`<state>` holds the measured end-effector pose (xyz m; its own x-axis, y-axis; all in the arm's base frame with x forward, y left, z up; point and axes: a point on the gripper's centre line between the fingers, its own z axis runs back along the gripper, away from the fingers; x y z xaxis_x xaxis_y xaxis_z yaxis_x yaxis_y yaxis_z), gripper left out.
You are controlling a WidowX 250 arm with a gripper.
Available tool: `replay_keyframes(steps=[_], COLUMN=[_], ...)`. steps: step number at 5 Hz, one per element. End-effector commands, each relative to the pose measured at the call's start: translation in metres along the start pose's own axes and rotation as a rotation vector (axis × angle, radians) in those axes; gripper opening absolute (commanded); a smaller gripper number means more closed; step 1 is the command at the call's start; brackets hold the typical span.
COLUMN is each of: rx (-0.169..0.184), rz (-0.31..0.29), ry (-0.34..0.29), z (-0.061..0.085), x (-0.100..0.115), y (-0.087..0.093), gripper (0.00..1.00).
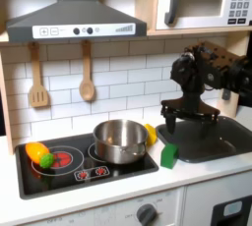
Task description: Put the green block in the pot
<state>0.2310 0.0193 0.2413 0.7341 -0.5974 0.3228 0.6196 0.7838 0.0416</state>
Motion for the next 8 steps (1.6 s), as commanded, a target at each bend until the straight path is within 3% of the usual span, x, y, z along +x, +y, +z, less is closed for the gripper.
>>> replay_keyframes(steps=[1, 3, 5, 7, 8], rx=[-0.001, -0.001, -0.039, -0.040, -0.016], rz=[-0.001, -0.001, -0.006, -0.033, -0.023], ry=[-0.001, -0.001, 0.062, 0.048, 0.048], z=[0.000, 0.000, -0.035, -0.041, -0.049], x=[0.000, 0.000, -0.003, 0.002, 0.005], y=[0.000, 0.000, 0.002, -0.006, -0.005], gripper=[1.00, 1.00, 1.00, 1.00, 1.00])
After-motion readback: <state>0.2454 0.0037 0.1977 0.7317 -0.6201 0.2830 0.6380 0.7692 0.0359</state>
